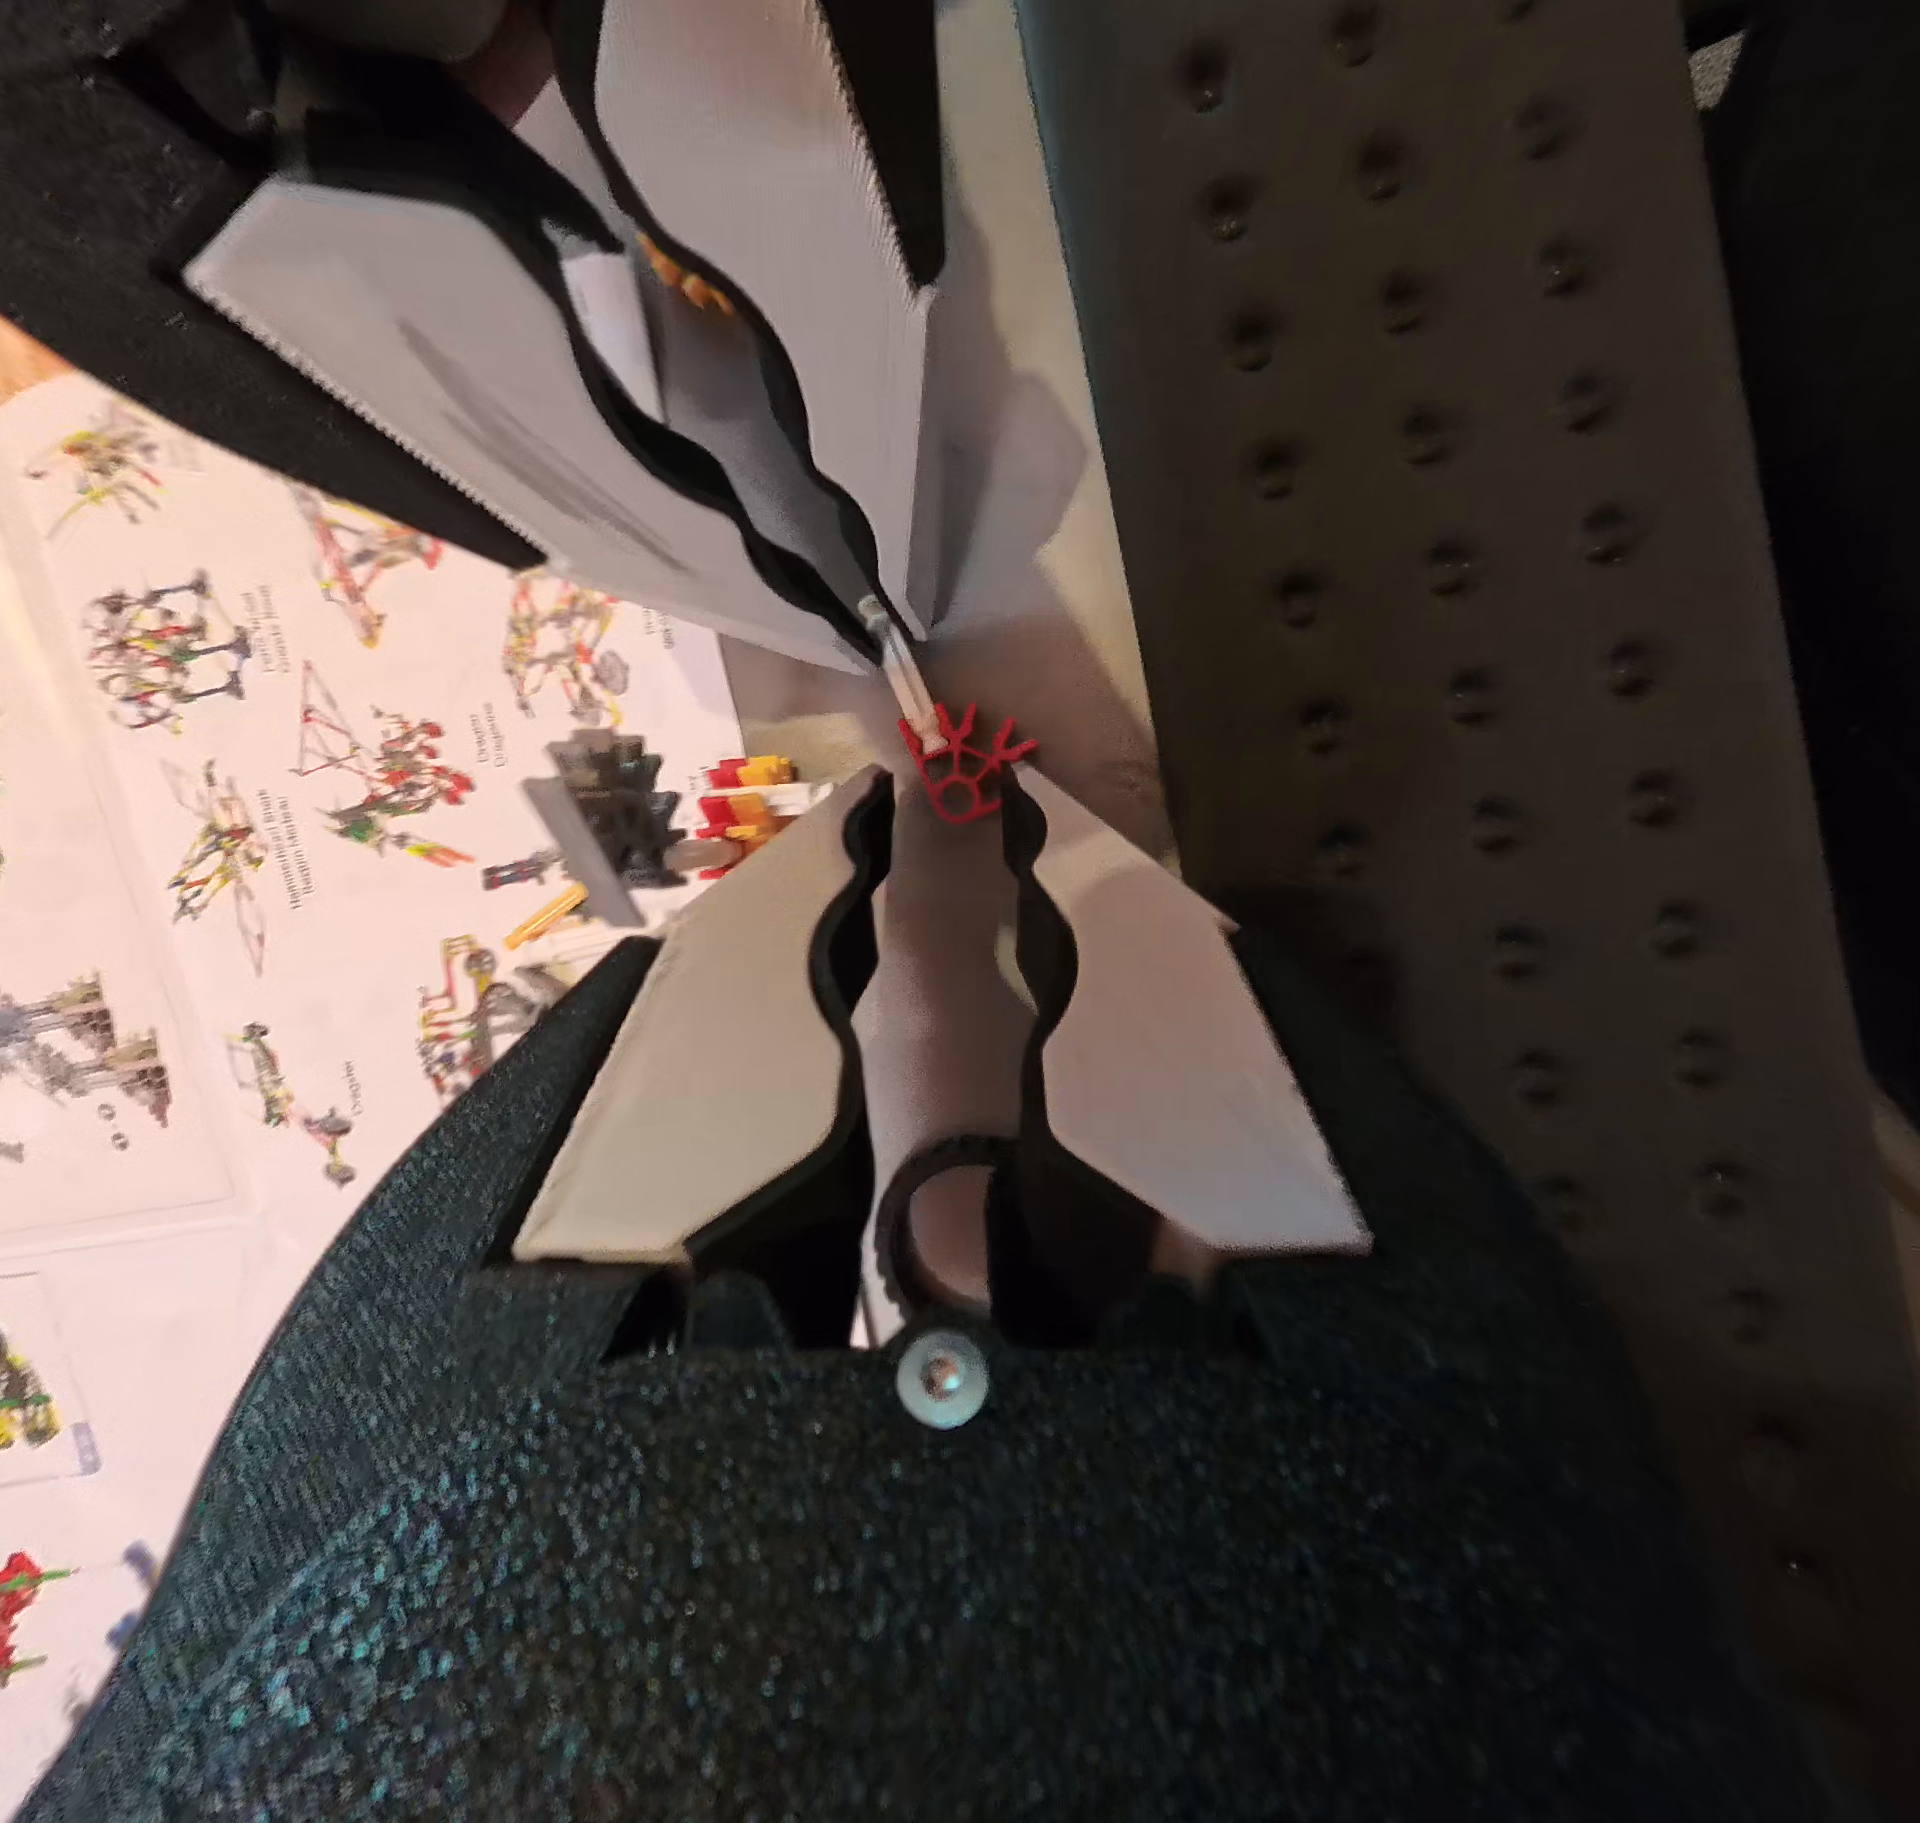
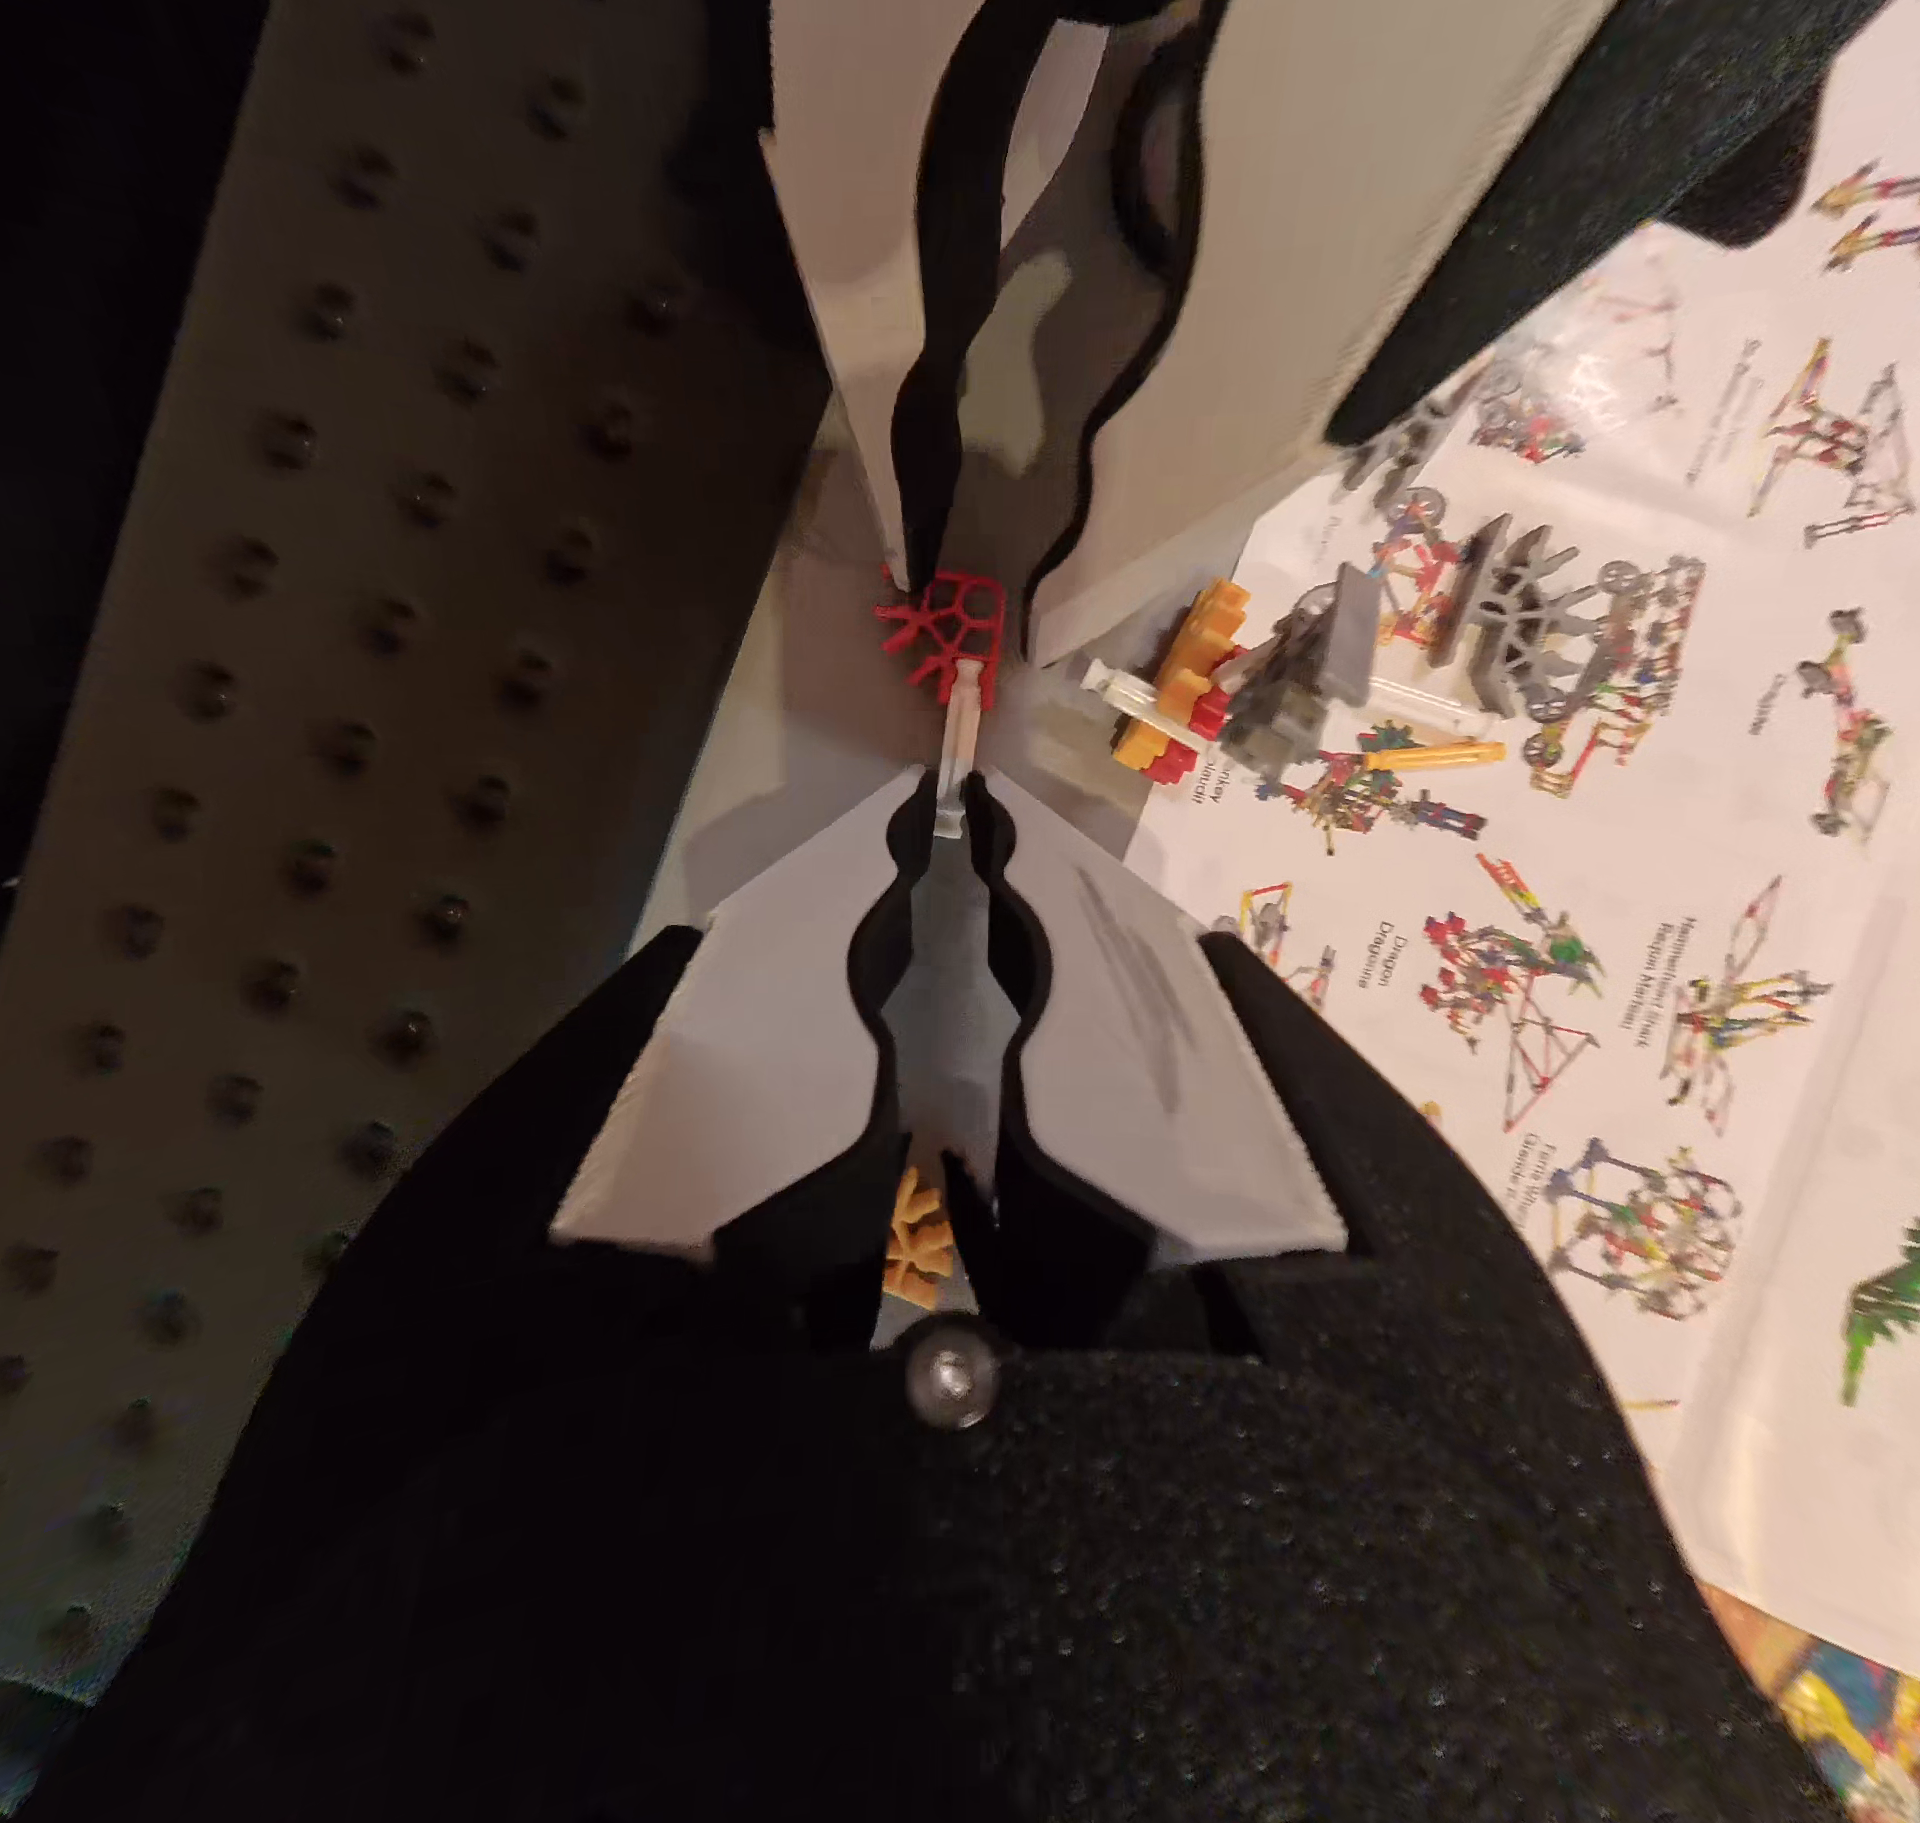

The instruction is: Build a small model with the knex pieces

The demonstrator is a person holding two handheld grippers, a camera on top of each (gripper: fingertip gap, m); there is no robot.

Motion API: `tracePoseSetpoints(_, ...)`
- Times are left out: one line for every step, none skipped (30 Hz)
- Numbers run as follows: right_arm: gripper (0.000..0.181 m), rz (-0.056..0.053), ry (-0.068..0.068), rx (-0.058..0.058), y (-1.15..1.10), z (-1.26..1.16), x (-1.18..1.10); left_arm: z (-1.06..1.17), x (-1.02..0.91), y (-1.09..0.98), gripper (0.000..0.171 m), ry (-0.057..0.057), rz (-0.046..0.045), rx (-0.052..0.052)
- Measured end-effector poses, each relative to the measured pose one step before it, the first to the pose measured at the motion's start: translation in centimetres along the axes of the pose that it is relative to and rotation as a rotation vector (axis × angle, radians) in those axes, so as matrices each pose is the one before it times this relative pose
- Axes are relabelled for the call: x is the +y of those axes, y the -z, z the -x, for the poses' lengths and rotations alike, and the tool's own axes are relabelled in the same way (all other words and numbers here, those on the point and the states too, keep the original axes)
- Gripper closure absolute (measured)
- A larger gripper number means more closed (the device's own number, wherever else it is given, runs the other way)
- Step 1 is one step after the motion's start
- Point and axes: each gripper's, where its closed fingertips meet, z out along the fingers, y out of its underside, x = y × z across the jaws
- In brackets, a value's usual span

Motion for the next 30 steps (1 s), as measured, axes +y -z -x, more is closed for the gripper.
tracePoseSetpoints(0.176, -0.0120, 0.0102, 0.0175, 0.342, -0.278, -0.191, 0.332, -0.174, 0.435, 0.150, 0.0091, -0.01313, -0.0106)
tracePoseSetpoints(0.176, -0.0045, 0.0201, 0.0179, 0.397, -0.242, -0.121, 0.324, -0.195, 0.467, 0.150, 0.0107, -0.01284, -0.0087)
tracePoseSetpoints(0.176, -0.0082, 0.0409, 0.0220, 0.446, -0.178, -0.228, 0.364, -0.236, 0.453, 0.148, 0.0094, -0.01621, -0.0108)
tracePoseSetpoints(0.176, -0.0104, 0.0436, 0.0282, 0.450, -0.169, -0.339, 0.300, -0.324, 0.371, 0.146, 0.0142, -0.02069, -0.0066)
tracePoseSetpoints(0.176, 0.0103, 0.0368, 0.0361, 0.332, -0.284, -0.124, 0.114, -0.274, 0.251, 0.145, 0.0154, -0.01654, 0.0028)
tracePoseSetpoints(0.176, 0.0228, 0.0497, 0.0463, 0.251, -0.376, 0.033, 0.061, -0.106, 0.149, 0.144, 0.0102, -0.00580, 0.0023)
tracePoseSetpoints(0.176, 0.0196, 0.0631, 0.0427, 0.204, -0.230, 0.008, 0.132, 0.020, 0.033, 0.142, 0.0030, 0.00318, -0.0070)
tracePoseSetpoints(0.176, 0.0226, 0.0504, 0.0378, 0.146, -0.207, 0.042, 0.123, 0.069, -0.010, 0.141, -0.0036, 0.00541, -0.0092)
tracePoseSetpoints(0.176, 0.0206, 0.0363, 0.0343, 0.123, -0.278, 0.041, 0.014, 0.118, -0.096, 0.141, 0.0001, 0.00790, -0.0024)
tracePoseSetpoints(0.176, 0.0051, 0.0362, 0.0313, 0.161, -0.243, -0.133, 0.048, 0.141, -0.152, 0.140, 0.0050, 0.00932, -0.0041)
tracePoseSetpoints(0.176, 0.0002, 0.0370, 0.0306, 0.176, -0.254, -0.183, 0.056, 0.089, -0.154, 0.140, 0.0033, 0.00597, -0.0037)
tracePoseSetpoints(0.176, 0.0027, 0.0360, 0.0248, 0.186, -0.192, -0.152, -0.142, -0.048, -0.078, 0.143, 0.0002, -0.00325, 0.0077)
tracePoseSetpoints(0.176, -0.0022, 0.0324, 0.0215, 0.210, -0.170, -0.198, -0.207, -0.222, -0.001, 0.147, 0.0013, -0.01298, 0.0121)
tracePoseSetpoints(0.176, -0.0033, 0.0257, 0.0180, 0.218, -0.158, -0.189, -0.099, -0.204, 0.060, 0.149, 0.0013, -0.01125, 0.0074)
tracePoseSetpoints(0.176, -0.0029, 0.0205, 0.0161, 0.191, -0.146, -0.155, 0.144, -0.006, 0.075, 0.150, -0.0009, 0.00022, -0.0067)
tracePoseSetpoints(0.176, 0.0003, 0.0118, 0.0150, 0.145, -0.185, -0.065, 0.204, 0.011, 0.089, 0.151, -0.0035, -0.00025, -0.0098)
tracePoseSetpoints(0.176, -0.0038, 0.0059, 0.0111, 0.136, -0.170, -0.073, 0.089, -0.048, 0.092, 0.151, 0.0004, -0.00464, -0.0020)
tracePoseSetpoints(0.176, -0.0111, -0.0039, 0.0051, 0.124, -0.141, -0.114, 0.062, -0.058, 0.117, 0.152, -0.0023, -0.00456, -0.0013)
tracePoseSetpoints(0.176, -0.0138, -0.0156, -0.0017, 0.140, -0.117, -0.079, 0.248, -0.118, 0.169, 0.158, -0.0093, -0.00727, -0.0150)
tracePoseSetpoints(0.175, -0.0169, -0.0202, -0.0050, 0.154, -0.093, -0.071, 0.239, -0.199, 0.241, 0.164, -0.0067, -0.01001, -0.0137)
tracePoseSetpoints(0.175, -0.0155, -0.0299, -0.0108, 0.142, -0.066, 0.014, 0.201, -0.195, 0.251, 0.165, 0.0006, -0.00978, -0.0085)
tracePoseSetpoints(0.174, -0.0154, -0.0466, -0.0197, 0.112, -0.020, 0.055, 0.215, -0.189, 0.238, 0.166, -0.0011, -0.00956, -0.0108)
tracePoseSetpoints(0.172, -0.0235, -0.0522, -0.0145, 0.131, -0.162, -0.015, 0.182, -0.243, 0.237, 0.166, -0.0076, -0.01360, -0.0114)
tracePoseSetpoints(0.170, -0.0326, -0.0526, -0.0210, 0.161, -0.099, -0.092, 0.017, -0.192, 0.211, 0.167, -0.0057, -0.00915, -0.0013)
tracePoseSetpoints(0.168, -0.0300, -0.0563, -0.0328, 0.175, 0.024, -0.048, -0.029, -0.127, 0.174, 0.167, -0.0047, -0.00587, 0.0008)
tracePoseSetpoints(0.165, -0.0276, -0.0501, -0.0146, 0.197, -0.236, -0.037, 0.120, -0.074, 0.120, 0.167, -0.0063, -0.00416, -0.0093)
tracePoseSetpoints(0.165, -0.0274, -0.0434, -0.0096, 0.225, -0.277, -0.077, 0.159, -0.074, 0.104, 0.166, -0.0046, -0.00572, -0.0102)
tracePoseSetpoints(0.165, -0.0213, -0.0515, -0.0280, 0.147, 0.022, -0.042, 0.005, -0.083, 0.105, 0.167, 0.0028, -0.00649, 0.0023)
tracePoseSetpoints(0.165, -0.0177, -0.0510, -0.0301, 0.063, 0.078, -0.048, -0.047, -0.063, 0.083, 0.167, 0.0027, -0.00646, 0.0063)
tracePoseSetpoints(0.166, -0.0259, -0.0295, -0.0141, 0.049, 0.003, -0.208, 0.126, -0.082, 0.063, 0.166, -0.0008, -0.00944, -0.0062)
